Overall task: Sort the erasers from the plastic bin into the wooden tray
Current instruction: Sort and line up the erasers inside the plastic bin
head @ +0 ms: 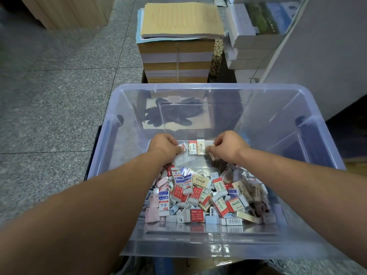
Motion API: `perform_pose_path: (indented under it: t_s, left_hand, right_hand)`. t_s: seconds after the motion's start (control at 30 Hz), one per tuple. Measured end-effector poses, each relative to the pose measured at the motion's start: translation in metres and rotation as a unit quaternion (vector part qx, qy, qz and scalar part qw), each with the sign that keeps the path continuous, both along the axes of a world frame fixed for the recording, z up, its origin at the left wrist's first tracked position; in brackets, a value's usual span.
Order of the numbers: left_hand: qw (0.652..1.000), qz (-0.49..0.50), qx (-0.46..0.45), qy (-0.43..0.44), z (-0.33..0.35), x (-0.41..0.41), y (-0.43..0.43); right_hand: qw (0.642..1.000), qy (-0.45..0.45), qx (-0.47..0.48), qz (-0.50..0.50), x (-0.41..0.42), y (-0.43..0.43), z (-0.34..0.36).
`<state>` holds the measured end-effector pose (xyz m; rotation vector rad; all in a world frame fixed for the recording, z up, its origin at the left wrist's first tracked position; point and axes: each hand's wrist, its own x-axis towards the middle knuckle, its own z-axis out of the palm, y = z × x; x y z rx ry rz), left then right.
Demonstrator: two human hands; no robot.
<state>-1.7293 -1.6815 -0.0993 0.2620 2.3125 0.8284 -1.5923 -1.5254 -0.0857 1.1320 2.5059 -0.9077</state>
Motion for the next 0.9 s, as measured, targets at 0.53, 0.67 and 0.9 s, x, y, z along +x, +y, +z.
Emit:
perform_pose_path:
  t_s: [0.53, 0.67, 0.9]
  left_hand:
    - [0.981, -0.172, -0.059, 0.071, -0.014, 0.015, 0.003]
    - [0.979, -0.167, -0.053, 0.108, -0.018, 0.012, 0.005]
    - [0.979, -0.173, -0.041, 0.103, -0.022, 0.011, 0.005]
  right_hand:
    - [0.999, 0.032, 0.010, 0.008, -0.002, -0.013, -0.015]
    - [0.997, 0.033, 0.063, 0.035, 0.001, -0.015, -0.018]
    - [0.977, 0.037, 0.172, 0.118, 0.011, -0.015, -0.023]
